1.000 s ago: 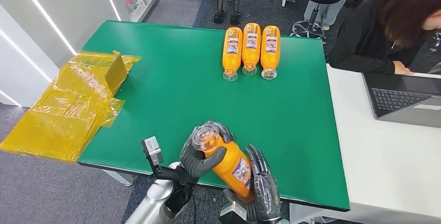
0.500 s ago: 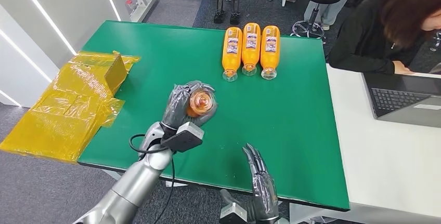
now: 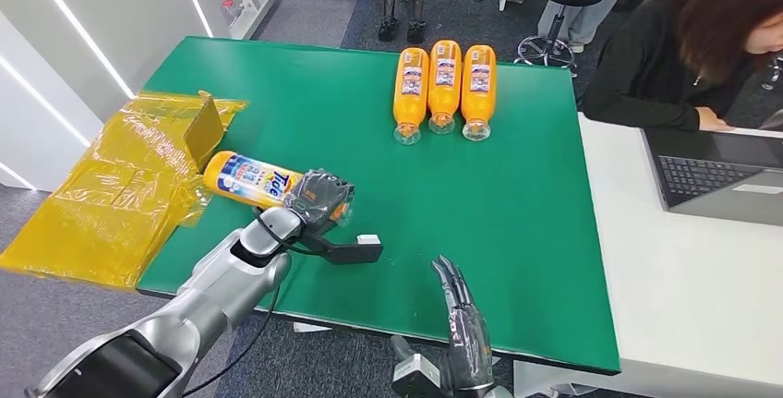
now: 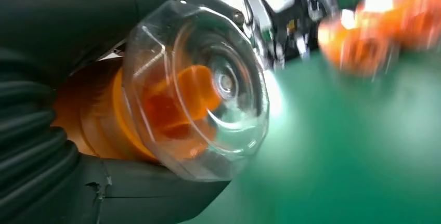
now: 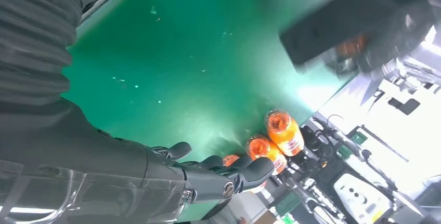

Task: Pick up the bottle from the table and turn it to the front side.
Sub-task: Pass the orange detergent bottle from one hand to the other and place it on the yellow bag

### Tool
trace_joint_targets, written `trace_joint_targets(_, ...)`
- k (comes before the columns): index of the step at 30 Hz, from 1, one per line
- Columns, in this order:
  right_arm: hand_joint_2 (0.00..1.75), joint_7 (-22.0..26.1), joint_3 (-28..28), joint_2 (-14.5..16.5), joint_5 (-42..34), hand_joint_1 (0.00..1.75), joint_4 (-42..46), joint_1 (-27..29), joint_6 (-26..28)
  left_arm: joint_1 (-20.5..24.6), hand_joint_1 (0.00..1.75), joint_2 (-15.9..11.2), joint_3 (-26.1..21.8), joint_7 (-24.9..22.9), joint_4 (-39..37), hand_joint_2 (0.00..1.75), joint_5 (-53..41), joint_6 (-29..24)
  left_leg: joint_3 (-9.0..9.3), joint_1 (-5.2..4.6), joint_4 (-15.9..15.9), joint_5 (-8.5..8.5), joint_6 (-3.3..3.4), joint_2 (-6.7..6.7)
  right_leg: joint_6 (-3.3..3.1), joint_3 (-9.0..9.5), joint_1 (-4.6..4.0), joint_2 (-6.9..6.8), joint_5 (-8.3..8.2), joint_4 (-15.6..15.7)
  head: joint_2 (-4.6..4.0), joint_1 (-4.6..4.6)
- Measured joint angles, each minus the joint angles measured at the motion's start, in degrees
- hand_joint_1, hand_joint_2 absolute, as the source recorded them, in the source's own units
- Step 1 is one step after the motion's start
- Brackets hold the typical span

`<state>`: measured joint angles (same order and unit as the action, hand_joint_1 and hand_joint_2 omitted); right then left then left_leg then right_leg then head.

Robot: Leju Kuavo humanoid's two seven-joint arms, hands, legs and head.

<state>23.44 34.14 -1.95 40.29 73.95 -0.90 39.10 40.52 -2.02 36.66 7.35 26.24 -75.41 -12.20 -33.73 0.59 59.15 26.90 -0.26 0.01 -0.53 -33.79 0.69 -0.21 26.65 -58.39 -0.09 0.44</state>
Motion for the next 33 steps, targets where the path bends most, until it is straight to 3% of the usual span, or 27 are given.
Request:
trace_joint_targets(13, 1.75, -1.5, 0.0, -0.8, -1.2, 0.00, 1.6, 1.2, -0.7, 3.1, 1.75, -3.7, 2.4, -9.0, -8.7, 1.75, -0.3, 8.1, -0.01, 0.01, 0.0, 0.00, -0.01, 0.09, -0.05, -0.04, 0.00, 0.10, -0.03, 0.0, 0.00, 0.01)
trace_joint_targets(17, 1.75, -1.8, 0.0, -1.6, -1.2, 0.00, 2.6, 1.9, -0.7, 3.7, 0.06, -4.2, 2.4, -11.1, -9.6, 1.75, -0.3, 9.6, 0.01, 0.01, 0.0, -0.01, -0.03, 0.09, -0.07, -0.02, 0.00, 0.09, -0.05, 0.0, 0.00, 0.01)
trace_joint_targets(19, 1.75, -1.8, 0.0, -2.1, -1.5, 0.00, 2.7, 2.2, -0.7, 3.8, 0.00, -4.6, 2.3, -11.9, -9.9, 1.75, -0.1, 10.0, 0.04, 0.02, 0.0, -0.02, -0.05, 0.09, -0.07, 0.01, 0.00, 0.10, -0.05, 0.0, 0.00, 0.01)
trace_joint_targets(33, 1.75, 1.7, 0.6, -3.0, -6.2, 0.00, -0.3, 1.2, -0.8, 4.0, 0.00, -7.6, 0.9, -12.8, -10.5, 1.75, 0.7, 8.8, 0.25, 0.02, -0.1, -0.07, -0.13, 0.14, -0.11, 0.11, 0.00, 0.12, -0.05, -0.2, 0.00, 0.01)
